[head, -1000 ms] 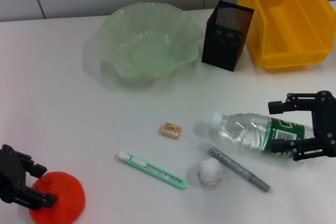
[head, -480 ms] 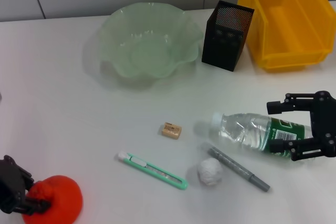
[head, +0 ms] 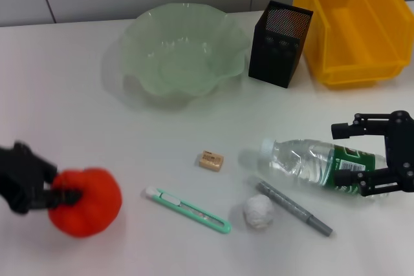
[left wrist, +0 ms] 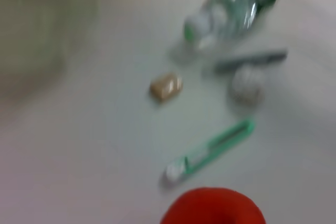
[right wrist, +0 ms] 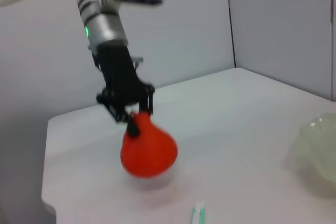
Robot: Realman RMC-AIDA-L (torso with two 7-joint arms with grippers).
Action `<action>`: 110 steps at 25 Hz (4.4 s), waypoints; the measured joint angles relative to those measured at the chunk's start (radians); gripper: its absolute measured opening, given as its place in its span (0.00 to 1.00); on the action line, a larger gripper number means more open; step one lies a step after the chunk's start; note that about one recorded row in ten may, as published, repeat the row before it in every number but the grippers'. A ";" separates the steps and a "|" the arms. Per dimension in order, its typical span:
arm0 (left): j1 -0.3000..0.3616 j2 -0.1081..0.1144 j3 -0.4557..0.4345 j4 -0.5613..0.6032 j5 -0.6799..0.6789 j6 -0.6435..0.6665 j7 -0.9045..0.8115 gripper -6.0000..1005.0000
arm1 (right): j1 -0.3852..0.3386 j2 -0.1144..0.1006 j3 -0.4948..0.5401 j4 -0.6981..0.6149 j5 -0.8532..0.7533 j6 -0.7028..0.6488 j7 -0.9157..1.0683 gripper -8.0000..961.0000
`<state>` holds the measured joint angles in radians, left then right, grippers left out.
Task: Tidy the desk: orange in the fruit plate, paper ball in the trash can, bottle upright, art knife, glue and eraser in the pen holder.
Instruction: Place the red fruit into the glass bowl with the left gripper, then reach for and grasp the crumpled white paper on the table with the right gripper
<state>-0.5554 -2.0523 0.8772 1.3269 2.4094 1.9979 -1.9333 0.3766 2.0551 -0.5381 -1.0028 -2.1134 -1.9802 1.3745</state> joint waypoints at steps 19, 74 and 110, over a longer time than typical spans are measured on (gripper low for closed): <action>-0.211 -0.020 0.047 -0.170 -0.268 -0.491 -0.013 0.09 | -0.019 0.019 0.018 0.016 0.040 -0.014 0.003 0.78; 0.018 -0.010 0.221 -0.407 -0.730 -0.645 0.406 0.84 | 0.103 -0.008 -0.103 -0.337 -0.047 -0.007 0.495 0.75; 0.209 0.030 0.133 -0.544 -0.723 -0.307 0.613 0.83 | 0.527 0.036 -1.159 -0.201 -0.364 0.207 0.966 0.73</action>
<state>-0.3465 -2.0226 1.0104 0.7830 1.6860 1.6914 -1.3201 0.9034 2.0907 -1.6967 -1.2041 -2.4777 -1.7736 2.3410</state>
